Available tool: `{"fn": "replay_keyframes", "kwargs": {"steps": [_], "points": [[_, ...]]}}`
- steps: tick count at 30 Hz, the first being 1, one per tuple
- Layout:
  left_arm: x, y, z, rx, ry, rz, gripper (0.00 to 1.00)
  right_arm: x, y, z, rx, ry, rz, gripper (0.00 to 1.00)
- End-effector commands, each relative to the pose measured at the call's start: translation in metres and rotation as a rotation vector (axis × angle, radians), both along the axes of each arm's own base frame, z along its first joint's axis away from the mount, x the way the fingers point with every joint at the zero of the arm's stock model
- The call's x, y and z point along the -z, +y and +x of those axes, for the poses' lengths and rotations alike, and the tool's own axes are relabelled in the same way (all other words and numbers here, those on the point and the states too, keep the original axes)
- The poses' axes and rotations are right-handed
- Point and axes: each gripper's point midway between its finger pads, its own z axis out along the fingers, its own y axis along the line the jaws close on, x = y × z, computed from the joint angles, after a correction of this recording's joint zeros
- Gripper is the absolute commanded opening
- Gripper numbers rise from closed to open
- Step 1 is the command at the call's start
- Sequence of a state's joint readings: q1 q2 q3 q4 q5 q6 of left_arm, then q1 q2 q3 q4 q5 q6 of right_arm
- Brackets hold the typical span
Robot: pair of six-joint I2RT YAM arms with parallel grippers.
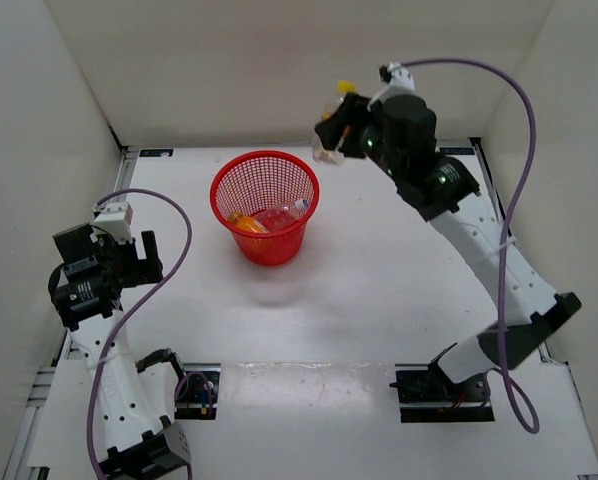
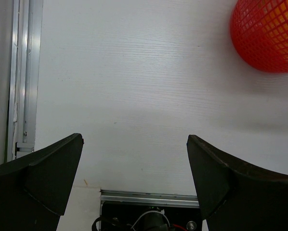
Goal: Put the plastic bottles in the bin
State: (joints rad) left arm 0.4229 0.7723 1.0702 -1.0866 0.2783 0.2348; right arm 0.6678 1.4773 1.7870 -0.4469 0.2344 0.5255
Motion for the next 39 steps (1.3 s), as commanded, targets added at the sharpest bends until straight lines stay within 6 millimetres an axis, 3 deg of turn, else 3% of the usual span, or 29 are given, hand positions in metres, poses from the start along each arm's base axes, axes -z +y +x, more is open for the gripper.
{"fn": "replay_keyframes", "kwargs": {"steps": [1, 2, 3, 4, 5, 6, 7, 10, 12, 14, 15, 17, 22, 23, 25, 26, 27, 30, 31, 32, 33, 34, 35, 38, 39], "points": [[-0.006, -0.001, 0.002, 0.001, -0.033, -0.002, 1.00, 0.007, 0.056, 0.028, -0.157, -0.027, -0.066, 0.11], [-0.006, -0.002, -0.001, 0.001, -0.031, -0.003, 1.00, 0.017, 0.069, 0.028, -0.197, 0.007, -0.082, 0.11], [-0.006, 0.000, -0.001, 0.000, -0.028, 0.012, 1.00, 0.042, 0.091, 0.036, -0.235, 0.059, -0.098, 0.11], [-0.006, 0.000, -0.001, 0.000, -0.028, 0.012, 1.00, 0.033, 0.099, 0.038, -0.256, 0.054, -0.073, 0.11], [-0.004, 0.001, -0.003, -0.008, -0.016, 0.015, 1.00, 0.041, 0.113, 0.033, -0.308, 0.069, -0.071, 0.11], [-0.004, 0.004, -0.004, -0.012, -0.012, 0.030, 1.00, 0.061, 0.127, 0.034, -0.329, 0.112, -0.080, 0.12], [-0.002, 0.003, -0.006, -0.012, -0.002, 0.026, 1.00, 0.070, 0.128, 0.035, -0.325, 0.141, -0.081, 0.13], [-0.002, 0.006, -0.007, -0.027, 0.003, 0.038, 1.00, 0.100, 0.134, 0.027, -0.346, 0.222, -0.100, 0.33], [-0.003, 0.006, -0.008, -0.027, -0.005, 0.042, 1.00, 0.110, 0.134, 0.016, -0.376, 0.241, -0.122, 0.56], [-0.003, 0.006, -0.008, -0.027, -0.005, 0.042, 1.00, 0.101, 0.137, 0.002, -0.435, 0.216, -0.126, 0.74], [-0.003, 0.006, -0.008, -0.027, -0.005, 0.042, 1.00, 0.105, 0.135, 0.001, -0.443, 0.213, -0.151, 0.88], [-0.003, 0.006, -0.008, -0.027, -0.005, 0.042, 1.00, 0.085, 0.129, -0.006, -0.455, 0.179, -0.138, 0.99], [-0.005, 0.006, -0.006, -0.027, -0.013, 0.045, 1.00, 0.041, 0.103, -0.021, -0.421, 0.080, -0.133, 0.99], [-0.005, 0.008, -0.007, -0.040, -0.011, 0.044, 1.00, 0.020, 0.091, -0.029, -0.408, 0.033, -0.123, 0.99], [-0.007, 0.007, -0.008, -0.040, -0.021, 0.048, 1.00, 0.019, 0.070, -0.030, -0.333, 0.019, -0.149, 0.99], [-0.007, 0.007, -0.008, -0.040, -0.021, 0.048, 1.00, 0.000, 0.051, -0.042, -0.298, -0.021, -0.132, 0.99], [-0.007, 0.007, -0.008, -0.040, -0.021, 0.048, 1.00, -0.002, 0.034, -0.040, -0.247, -0.026, -0.137, 0.99], [-0.008, 0.009, -0.007, -0.056, -0.028, 0.050, 1.00, 0.016, -0.034, -0.042, -0.059, 0.001, -0.158, 0.99], [-0.008, 0.009, -0.007, -0.056, -0.028, 0.050, 1.00, 0.008, -0.069, -0.048, 0.026, -0.025, -0.146, 0.99], [-0.008, 0.009, -0.007, -0.056, -0.028, 0.050, 1.00, 0.049, -0.088, -0.047, 0.092, 0.049, -0.179, 0.99], [-0.008, 0.009, -0.007, -0.056, -0.028, 0.050, 1.00, 0.063, -0.114, -0.046, 0.189, 0.068, -0.196, 0.99], [-0.008, 0.009, -0.007, -0.056, -0.028, 0.050, 1.00, 0.064, -0.148, -0.056, 0.280, 0.054, -0.175, 0.99], [-0.008, 0.009, -0.007, -0.056, -0.028, 0.050, 1.00, 0.108, -0.166, -0.060, 0.328, 0.120, -0.226, 0.99], [-0.006, 0.009, -0.006, -0.061, -0.028, 0.043, 1.00, 0.138, -0.229, -0.083, 0.537, 0.119, -0.251, 0.99], [-0.007, 0.010, -0.004, -0.062, -0.037, 0.047, 1.00, 0.164, -0.250, -0.096, 0.610, 0.147, -0.254, 0.99]]}}
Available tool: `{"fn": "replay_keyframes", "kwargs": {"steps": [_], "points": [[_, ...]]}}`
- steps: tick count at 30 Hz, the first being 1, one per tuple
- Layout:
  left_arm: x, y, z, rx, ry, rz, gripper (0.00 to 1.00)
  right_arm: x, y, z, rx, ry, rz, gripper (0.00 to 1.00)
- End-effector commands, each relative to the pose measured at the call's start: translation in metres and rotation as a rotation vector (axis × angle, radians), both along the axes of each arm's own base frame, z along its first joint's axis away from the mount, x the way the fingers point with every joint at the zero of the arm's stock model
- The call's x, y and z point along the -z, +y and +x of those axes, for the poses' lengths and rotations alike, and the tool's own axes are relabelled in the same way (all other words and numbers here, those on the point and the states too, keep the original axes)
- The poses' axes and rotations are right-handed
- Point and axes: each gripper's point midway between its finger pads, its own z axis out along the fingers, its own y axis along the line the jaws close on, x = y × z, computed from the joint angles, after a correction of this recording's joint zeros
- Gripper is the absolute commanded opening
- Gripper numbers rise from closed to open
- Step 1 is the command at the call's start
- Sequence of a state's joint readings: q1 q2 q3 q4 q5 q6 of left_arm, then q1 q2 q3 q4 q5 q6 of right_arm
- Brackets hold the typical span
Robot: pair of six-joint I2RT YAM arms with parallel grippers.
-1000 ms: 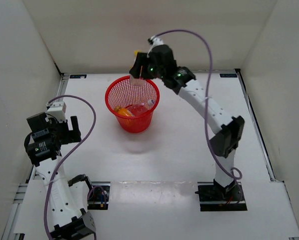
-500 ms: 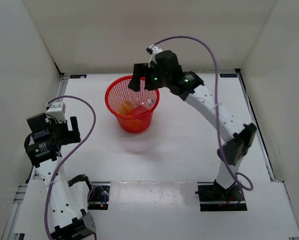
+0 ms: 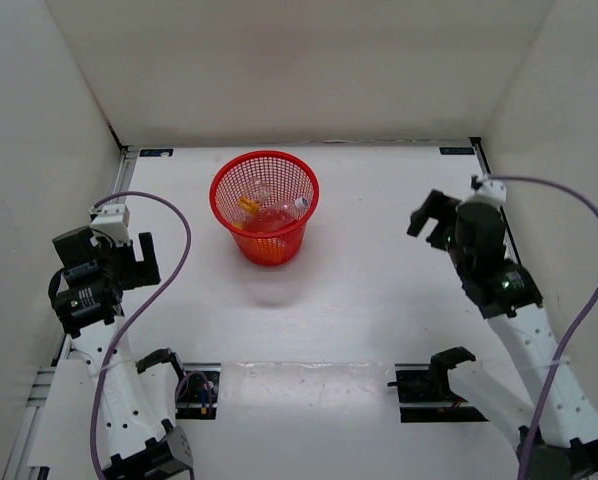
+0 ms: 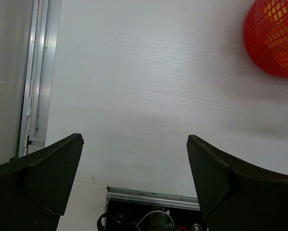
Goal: Put the plastic bottles in the bin
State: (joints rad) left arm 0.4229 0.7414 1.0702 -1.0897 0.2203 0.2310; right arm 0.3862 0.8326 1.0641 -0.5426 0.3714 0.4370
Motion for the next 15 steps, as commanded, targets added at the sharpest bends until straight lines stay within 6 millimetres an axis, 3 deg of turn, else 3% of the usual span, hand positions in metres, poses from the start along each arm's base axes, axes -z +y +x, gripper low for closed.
{"fn": "replay_keyframes", "kwargs": {"steps": [1, 3, 4, 8, 15], "points": [[0.000, 0.002, 0.002, -0.015, -0.019, 0.000, 1.00, 0.051, -0.063, -0.020, 0.275, 0.035, -0.055, 0.99], [-0.002, 0.001, 0.004, -0.006, -0.030, -0.004, 1.00, 0.065, -0.086, -0.035, 0.387, 0.009, -0.010, 0.99], [-0.002, 0.001, 0.004, -0.006, -0.031, -0.004, 1.00, 0.089, -0.090, -0.041, 0.407, 0.044, -0.012, 0.99], [-0.002, -0.001, 0.005, 0.001, -0.033, -0.009, 1.00, 0.117, -0.097, -0.052, 0.457, 0.051, 0.036, 0.99], [-0.002, -0.001, 0.005, 0.001, -0.033, -0.009, 1.00, 0.121, -0.091, -0.049, 0.436, 0.102, 0.036, 0.99]]}}
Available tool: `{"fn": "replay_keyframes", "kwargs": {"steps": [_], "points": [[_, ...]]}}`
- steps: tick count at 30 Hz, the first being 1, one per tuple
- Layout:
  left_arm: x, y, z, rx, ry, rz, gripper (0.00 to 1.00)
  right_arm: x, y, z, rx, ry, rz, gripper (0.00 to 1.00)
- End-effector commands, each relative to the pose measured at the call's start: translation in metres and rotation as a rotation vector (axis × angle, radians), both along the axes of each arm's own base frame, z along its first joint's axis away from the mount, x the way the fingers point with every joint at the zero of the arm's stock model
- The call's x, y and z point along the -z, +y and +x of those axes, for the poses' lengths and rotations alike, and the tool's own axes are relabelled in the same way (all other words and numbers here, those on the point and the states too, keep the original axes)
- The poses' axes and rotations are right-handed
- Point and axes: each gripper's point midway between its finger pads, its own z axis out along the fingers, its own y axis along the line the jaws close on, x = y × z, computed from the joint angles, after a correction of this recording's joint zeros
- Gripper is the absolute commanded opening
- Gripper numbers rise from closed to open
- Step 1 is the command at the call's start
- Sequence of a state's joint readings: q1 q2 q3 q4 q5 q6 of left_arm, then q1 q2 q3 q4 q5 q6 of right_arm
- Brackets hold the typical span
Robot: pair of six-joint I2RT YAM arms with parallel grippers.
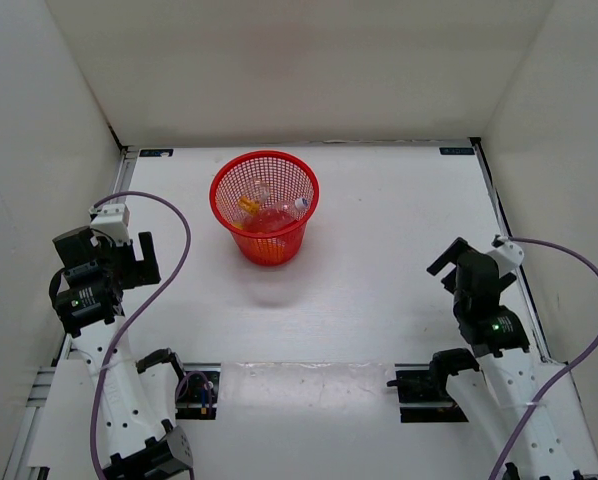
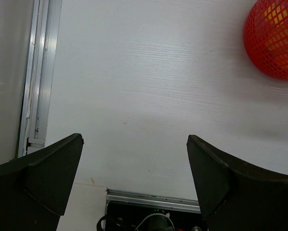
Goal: Put the plastic bottles in the bin
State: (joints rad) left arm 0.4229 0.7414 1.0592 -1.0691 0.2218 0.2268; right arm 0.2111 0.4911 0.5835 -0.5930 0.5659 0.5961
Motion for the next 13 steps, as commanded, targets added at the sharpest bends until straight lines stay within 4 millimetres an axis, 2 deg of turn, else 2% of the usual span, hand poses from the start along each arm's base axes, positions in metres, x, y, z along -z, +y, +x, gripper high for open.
{"fn": "replay_keyframes", "kwargs": {"steps": [1, 3, 6, 13], "points": [[-0.003, -0.002, 0.002, -0.004, -0.024, -0.017, 1.00, -0.015, 0.001, 0.010, 0.024, -0.033, 0.022, 0.99], [-0.004, 0.000, 0.003, -0.011, -0.031, -0.008, 1.00, -0.009, 0.006, 0.012, 0.000, 0.010, 0.028, 0.99], [-0.004, 0.000, 0.003, -0.011, -0.031, -0.008, 1.00, -0.010, 0.010, 0.016, -0.018, 0.032, 0.036, 0.99], [-0.002, 0.005, 0.003, -0.039, -0.024, 0.002, 1.00, -0.008, 0.011, 0.017, -0.009, 0.037, 0.049, 0.99]]}}
